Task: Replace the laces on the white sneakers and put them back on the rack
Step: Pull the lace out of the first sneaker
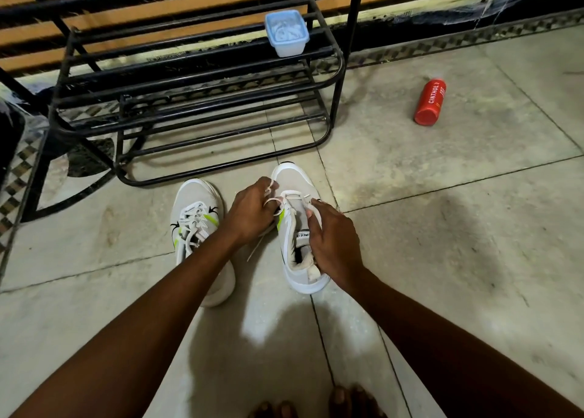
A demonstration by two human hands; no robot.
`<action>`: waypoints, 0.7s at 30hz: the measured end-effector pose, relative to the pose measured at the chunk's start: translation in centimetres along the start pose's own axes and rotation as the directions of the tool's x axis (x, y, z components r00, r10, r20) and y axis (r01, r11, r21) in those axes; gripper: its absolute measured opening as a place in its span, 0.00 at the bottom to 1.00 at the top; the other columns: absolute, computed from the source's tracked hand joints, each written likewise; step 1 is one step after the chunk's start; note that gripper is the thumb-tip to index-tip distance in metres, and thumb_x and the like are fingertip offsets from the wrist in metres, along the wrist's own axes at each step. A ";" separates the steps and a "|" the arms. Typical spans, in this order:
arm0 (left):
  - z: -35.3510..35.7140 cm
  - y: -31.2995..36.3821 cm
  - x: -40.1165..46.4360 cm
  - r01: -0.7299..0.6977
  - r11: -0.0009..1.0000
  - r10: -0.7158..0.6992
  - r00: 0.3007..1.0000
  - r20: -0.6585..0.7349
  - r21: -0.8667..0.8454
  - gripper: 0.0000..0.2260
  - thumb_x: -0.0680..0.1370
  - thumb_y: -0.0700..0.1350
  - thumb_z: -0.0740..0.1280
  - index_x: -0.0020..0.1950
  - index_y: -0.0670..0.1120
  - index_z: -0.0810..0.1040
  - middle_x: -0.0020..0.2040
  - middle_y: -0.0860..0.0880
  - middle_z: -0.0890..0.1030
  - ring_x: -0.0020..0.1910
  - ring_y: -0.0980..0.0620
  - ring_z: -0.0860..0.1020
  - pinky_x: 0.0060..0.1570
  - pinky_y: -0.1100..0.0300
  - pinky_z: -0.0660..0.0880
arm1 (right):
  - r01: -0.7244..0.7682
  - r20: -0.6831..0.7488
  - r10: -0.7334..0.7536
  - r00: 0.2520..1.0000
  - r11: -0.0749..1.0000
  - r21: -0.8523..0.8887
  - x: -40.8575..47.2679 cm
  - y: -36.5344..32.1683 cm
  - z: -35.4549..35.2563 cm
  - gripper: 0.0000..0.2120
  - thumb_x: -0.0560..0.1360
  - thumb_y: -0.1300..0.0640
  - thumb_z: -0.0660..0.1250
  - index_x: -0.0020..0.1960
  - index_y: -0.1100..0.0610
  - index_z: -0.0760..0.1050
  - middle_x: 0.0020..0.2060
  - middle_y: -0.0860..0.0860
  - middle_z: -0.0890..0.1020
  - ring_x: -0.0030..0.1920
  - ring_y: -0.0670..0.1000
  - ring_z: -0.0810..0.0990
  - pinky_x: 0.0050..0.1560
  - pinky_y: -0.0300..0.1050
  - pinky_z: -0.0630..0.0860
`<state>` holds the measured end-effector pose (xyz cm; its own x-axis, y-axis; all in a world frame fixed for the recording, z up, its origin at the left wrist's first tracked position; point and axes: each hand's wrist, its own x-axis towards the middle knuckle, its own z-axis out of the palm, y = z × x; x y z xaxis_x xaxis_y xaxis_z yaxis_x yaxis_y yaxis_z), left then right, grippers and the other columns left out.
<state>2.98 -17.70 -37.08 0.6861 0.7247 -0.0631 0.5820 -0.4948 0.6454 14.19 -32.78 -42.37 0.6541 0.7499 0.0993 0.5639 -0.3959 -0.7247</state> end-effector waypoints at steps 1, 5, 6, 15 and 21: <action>-0.1 -0.3 0.0 -0.049 0.997 0.050 0.999 -0.011 0.065 0.14 0.78 0.40 0.68 0.64 0.45 0.79 0.53 0.44 0.83 0.53 0.41 0.79 0.47 0.60 0.65 | -0.005 0.001 0.005 1.000 1.000 0.004 0.0 0.1 0.1 0.25 0.82 0.42 0.52 0.68 0.55 0.77 0.63 0.50 0.82 0.64 0.53 0.79 0.64 0.53 0.76; -0.5 -0.5 0.2 -0.171 0.960 0.176 0.984 -0.001 0.220 0.10 0.73 0.37 0.68 0.51 0.45 0.85 0.43 0.43 0.79 0.48 0.38 0.77 0.43 0.54 0.66 | 0.011 -0.002 -0.011 1.000 1.000 0.003 0.0 0.2 0.2 0.25 0.83 0.43 0.52 0.68 0.55 0.77 0.63 0.50 0.82 0.64 0.52 0.79 0.64 0.53 0.77; -0.4 -0.4 0.4 -0.189 0.950 0.192 0.981 0.013 0.247 0.09 0.72 0.37 0.68 0.49 0.44 0.84 0.43 0.43 0.79 0.47 0.37 0.77 0.42 0.54 0.66 | 0.010 -0.008 -0.010 1.000 1.000 0.009 0.0 0.2 0.2 0.24 0.83 0.43 0.52 0.68 0.54 0.77 0.63 0.49 0.82 0.64 0.52 0.79 0.63 0.53 0.77; -0.3 -0.5 0.7 -0.244 0.921 0.209 0.967 0.143 0.303 0.05 0.74 0.39 0.66 0.49 0.42 0.79 0.47 0.39 0.82 0.48 0.35 0.80 0.46 0.48 0.76 | -0.029 -0.043 0.033 0.999 0.997 0.076 -0.1 -0.1 -0.5 0.21 0.83 0.46 0.53 0.66 0.53 0.79 0.61 0.48 0.83 0.61 0.52 0.81 0.62 0.51 0.77; -1.1 -0.5 0.6 -0.303 0.884 0.253 0.950 0.182 0.355 0.06 0.74 0.40 0.70 0.50 0.43 0.81 0.48 0.41 0.81 0.49 0.36 0.79 0.45 0.50 0.74 | -0.027 -0.045 0.028 0.999 0.999 0.037 0.0 0.1 -0.4 0.24 0.82 0.43 0.51 0.65 0.53 0.78 0.60 0.49 0.83 0.59 0.53 0.82 0.59 0.53 0.78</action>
<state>2.65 -16.55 -36.61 0.8785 0.4764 -0.0356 0.4616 -0.8275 0.3197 14.41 -33.03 -42.14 0.6918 0.7138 0.1093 0.5270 -0.3957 -0.7521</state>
